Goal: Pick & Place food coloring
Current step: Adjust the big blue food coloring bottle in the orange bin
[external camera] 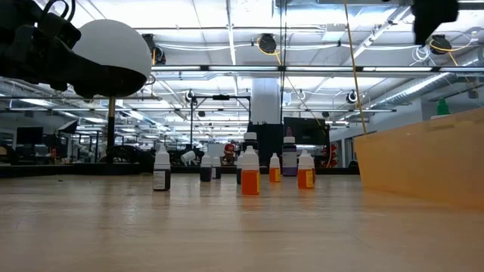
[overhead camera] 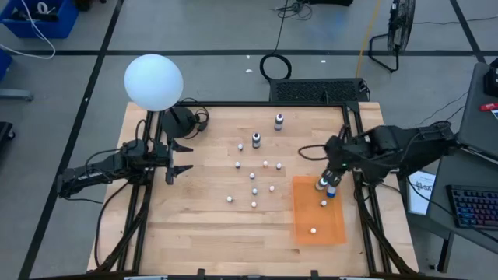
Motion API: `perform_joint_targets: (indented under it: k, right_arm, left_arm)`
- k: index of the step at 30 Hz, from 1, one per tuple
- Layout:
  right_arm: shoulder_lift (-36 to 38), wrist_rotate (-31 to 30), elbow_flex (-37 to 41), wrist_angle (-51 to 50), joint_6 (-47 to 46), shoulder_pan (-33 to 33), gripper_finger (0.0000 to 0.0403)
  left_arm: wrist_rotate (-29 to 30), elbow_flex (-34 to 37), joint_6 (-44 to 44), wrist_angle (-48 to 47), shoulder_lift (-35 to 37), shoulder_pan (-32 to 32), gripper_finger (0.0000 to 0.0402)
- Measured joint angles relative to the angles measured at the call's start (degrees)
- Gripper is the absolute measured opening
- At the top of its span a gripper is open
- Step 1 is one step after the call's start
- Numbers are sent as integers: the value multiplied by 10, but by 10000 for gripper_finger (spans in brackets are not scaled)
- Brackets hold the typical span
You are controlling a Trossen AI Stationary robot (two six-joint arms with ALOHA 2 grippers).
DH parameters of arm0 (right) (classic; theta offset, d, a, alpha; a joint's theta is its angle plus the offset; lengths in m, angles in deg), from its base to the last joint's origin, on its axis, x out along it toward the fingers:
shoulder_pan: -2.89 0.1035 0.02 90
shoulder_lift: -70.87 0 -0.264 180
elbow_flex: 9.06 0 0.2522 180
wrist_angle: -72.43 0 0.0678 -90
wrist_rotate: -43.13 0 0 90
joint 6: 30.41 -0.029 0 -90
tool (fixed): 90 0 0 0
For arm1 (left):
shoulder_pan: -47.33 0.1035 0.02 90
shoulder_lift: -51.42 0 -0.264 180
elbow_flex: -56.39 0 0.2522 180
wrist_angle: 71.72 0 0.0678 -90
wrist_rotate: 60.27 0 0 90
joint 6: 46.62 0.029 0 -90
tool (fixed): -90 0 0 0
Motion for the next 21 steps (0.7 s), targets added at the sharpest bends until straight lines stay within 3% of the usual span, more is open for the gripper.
perform_joint_targets:
  k: [5, 10, 14, 17, 21]
  right_arm:
    - [-54, -20, 1, -54, 90, -35, 48]
    - [-77, -20, 26, -48, 188, -51, 21]
    - [-87, 5, 49, -47, 229, -67, 2]
    - [-89, 24, 75, -47, 205, -78, 10]
    - [-82, 46, 120, -47, 159, -90, 50]
  left_arm:
    - [0, 0, 0, 4, 0, 0, 299]
    - [0, 0, 0, 3, 0, 0, 299]
    - [0, 0, 0, 3, 0, 0, 299]
    - [0, 0, 0, 3, 0, 0, 299]
    - [0, 0, 0, 3, 0, 0, 299]
